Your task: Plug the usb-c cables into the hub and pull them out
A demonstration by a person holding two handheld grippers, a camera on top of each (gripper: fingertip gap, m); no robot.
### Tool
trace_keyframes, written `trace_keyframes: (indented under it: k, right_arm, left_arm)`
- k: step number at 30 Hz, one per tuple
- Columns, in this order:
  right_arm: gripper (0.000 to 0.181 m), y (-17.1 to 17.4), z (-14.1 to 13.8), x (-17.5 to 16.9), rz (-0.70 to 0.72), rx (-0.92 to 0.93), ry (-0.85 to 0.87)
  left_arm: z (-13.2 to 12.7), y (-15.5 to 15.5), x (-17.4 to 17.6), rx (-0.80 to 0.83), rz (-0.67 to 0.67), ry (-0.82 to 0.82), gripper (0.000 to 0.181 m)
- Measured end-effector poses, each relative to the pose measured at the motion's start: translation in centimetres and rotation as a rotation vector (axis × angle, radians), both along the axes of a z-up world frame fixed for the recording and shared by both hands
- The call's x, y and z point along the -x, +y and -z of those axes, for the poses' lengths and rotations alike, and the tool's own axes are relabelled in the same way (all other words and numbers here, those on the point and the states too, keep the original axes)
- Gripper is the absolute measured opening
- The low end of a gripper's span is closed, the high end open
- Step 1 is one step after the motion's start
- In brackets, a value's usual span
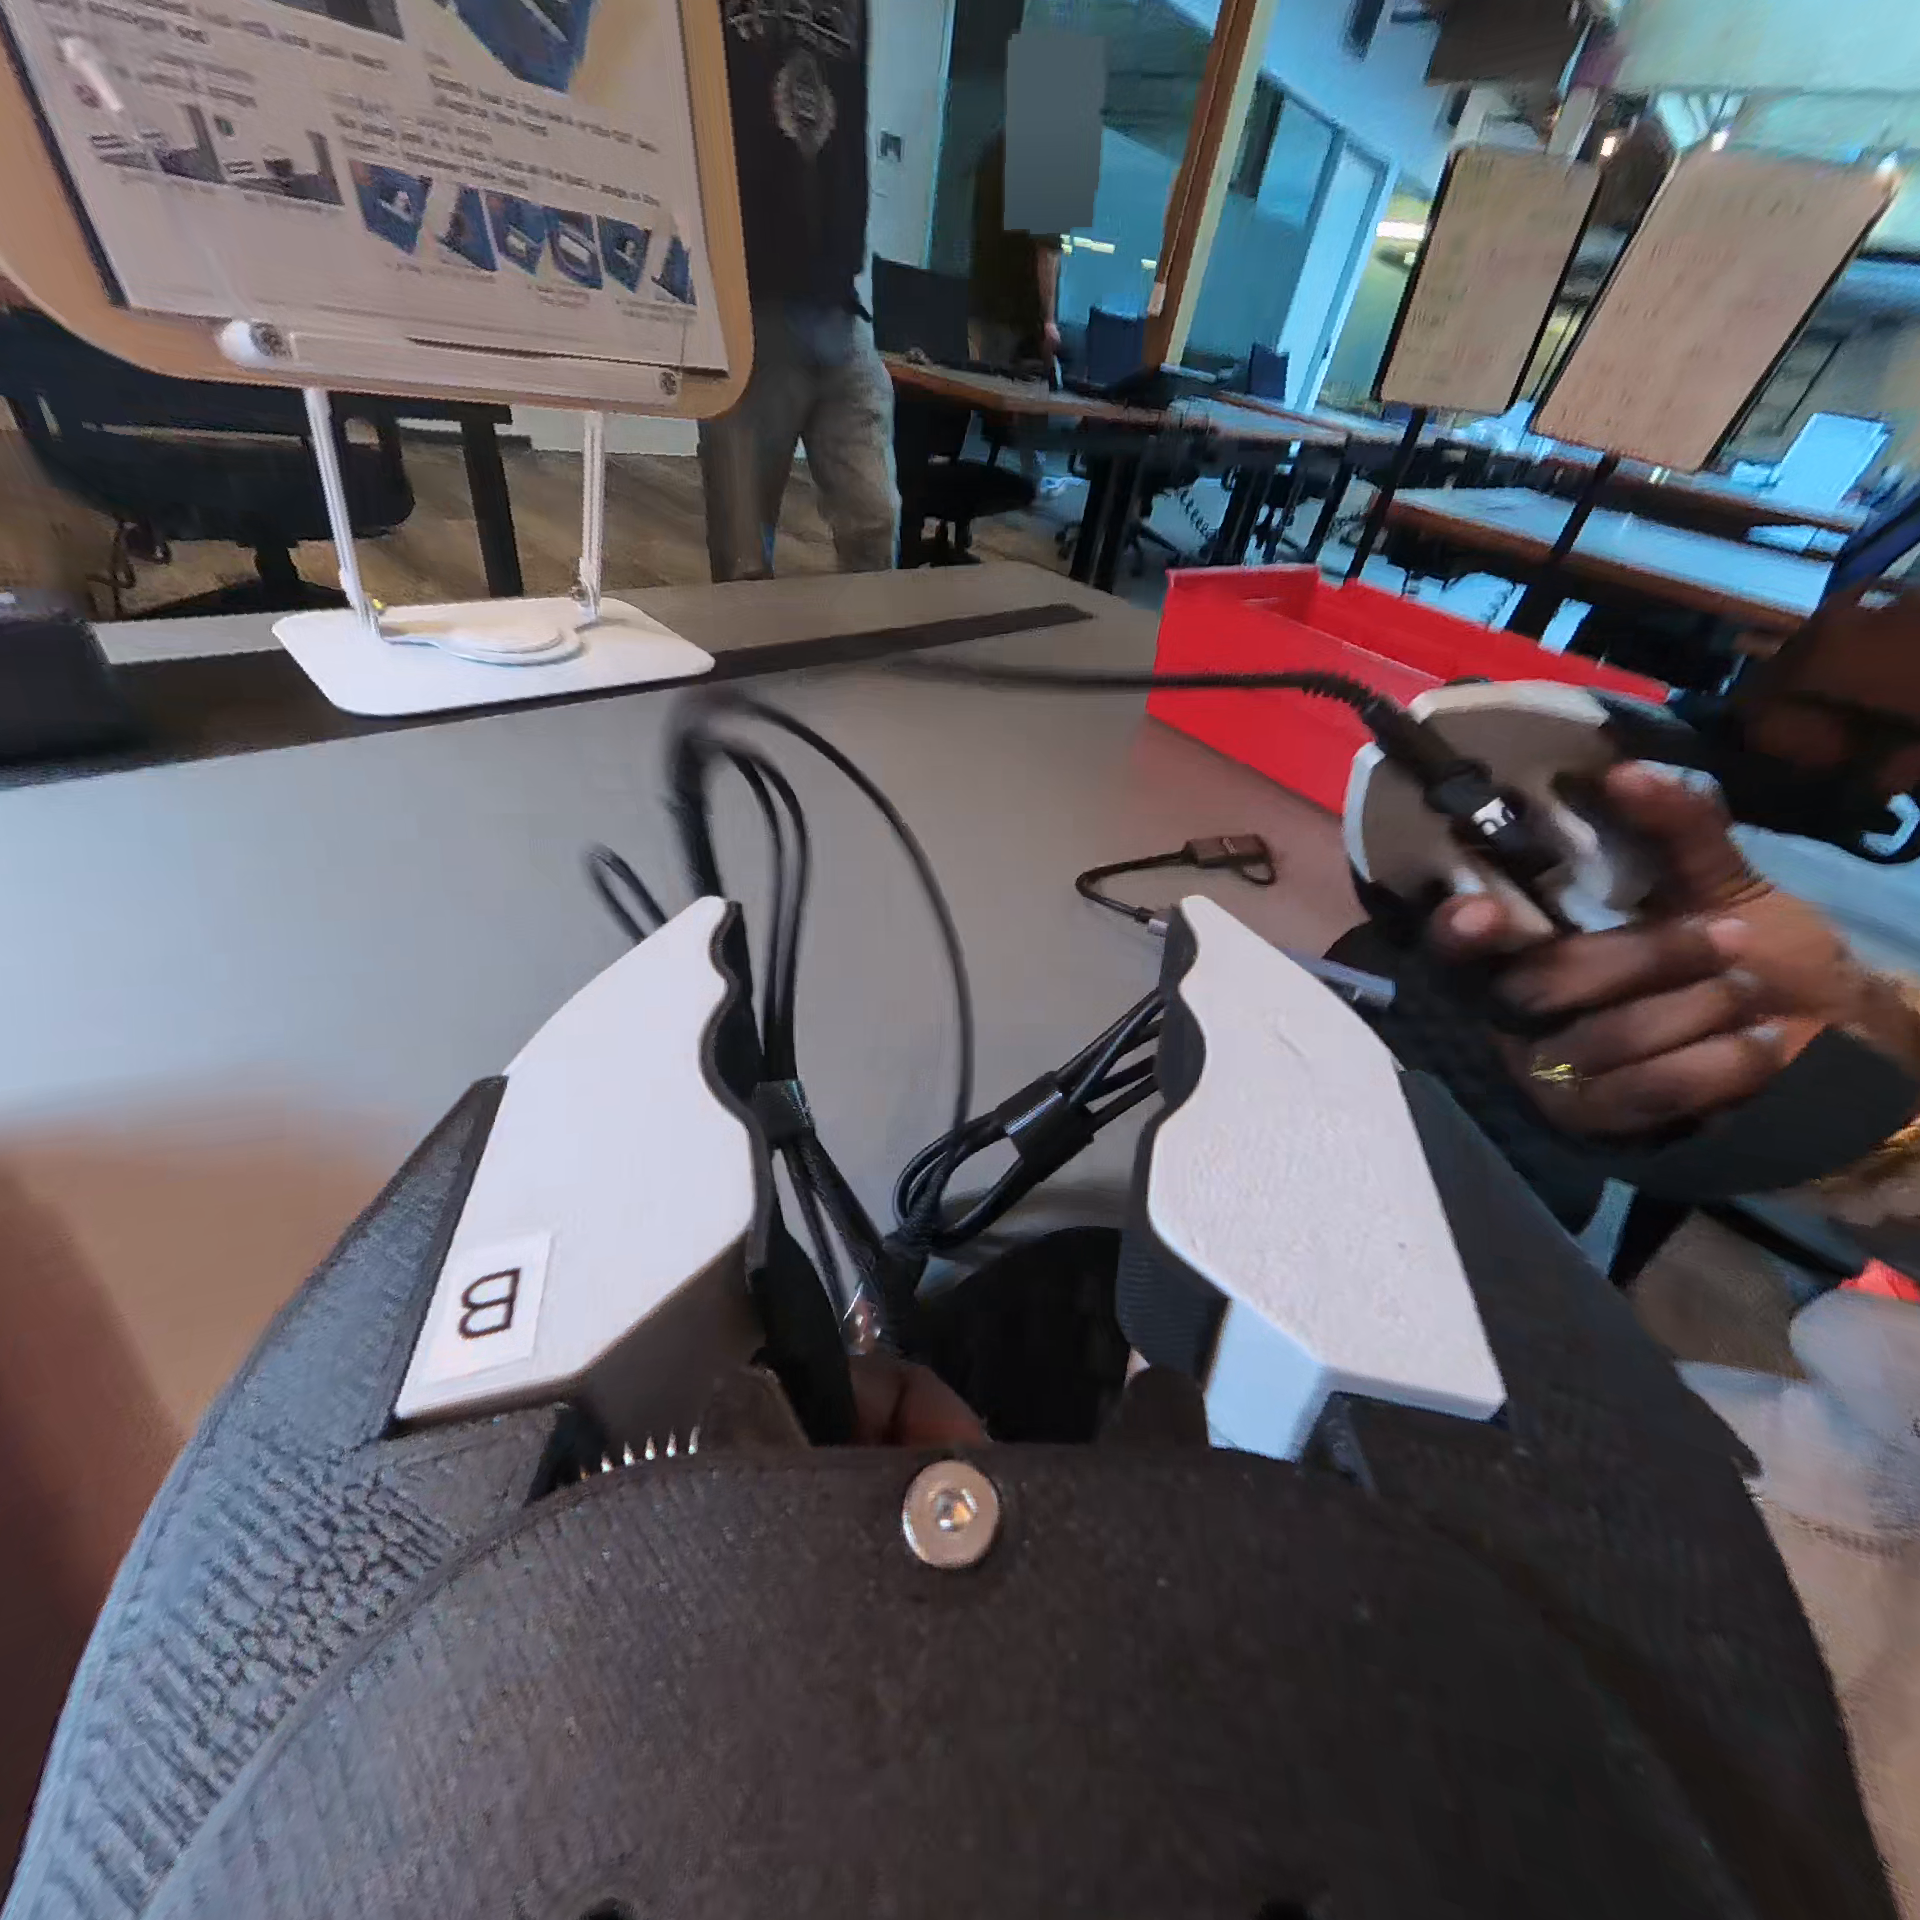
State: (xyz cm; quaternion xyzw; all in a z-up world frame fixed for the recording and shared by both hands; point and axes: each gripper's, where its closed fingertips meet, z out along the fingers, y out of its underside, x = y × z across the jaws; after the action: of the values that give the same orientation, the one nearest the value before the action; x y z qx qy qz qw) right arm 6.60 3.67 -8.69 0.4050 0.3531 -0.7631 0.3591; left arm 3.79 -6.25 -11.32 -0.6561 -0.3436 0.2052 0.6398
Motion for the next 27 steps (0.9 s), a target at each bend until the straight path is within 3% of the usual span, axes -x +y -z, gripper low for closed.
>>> trace_keyframes:
  k: [6, 12, 20, 27]
  right_arm:
    - [0.007, -0.6, 1.0, 0.0, 0.022, -0.062, 0.038]
    - [0.007, -0.6, 0.8, -0.2, 0.060, -0.102, 0.094]
    - [0.006, -0.8, 1.8, -0.1, 0.099, -0.231, 0.169]
    - [0.006, -2.0, 2.7, -0.8, 0.054, -0.265, 0.171]
  left_arm:
    - [-3.5, 2.4, -2.0, -0.414, 0.187, -0.067, 0.047]
    - [-1.6, 8.0, -2.8, -0.661, 0.440, -0.371, 0.044]
    - [-0.4, 8.5, -3.5, -0.596, 0.478, -0.412, 0.023]
    - [0.3, 8.9, -4.2, -0.560, 0.510, -0.434, 0.021]
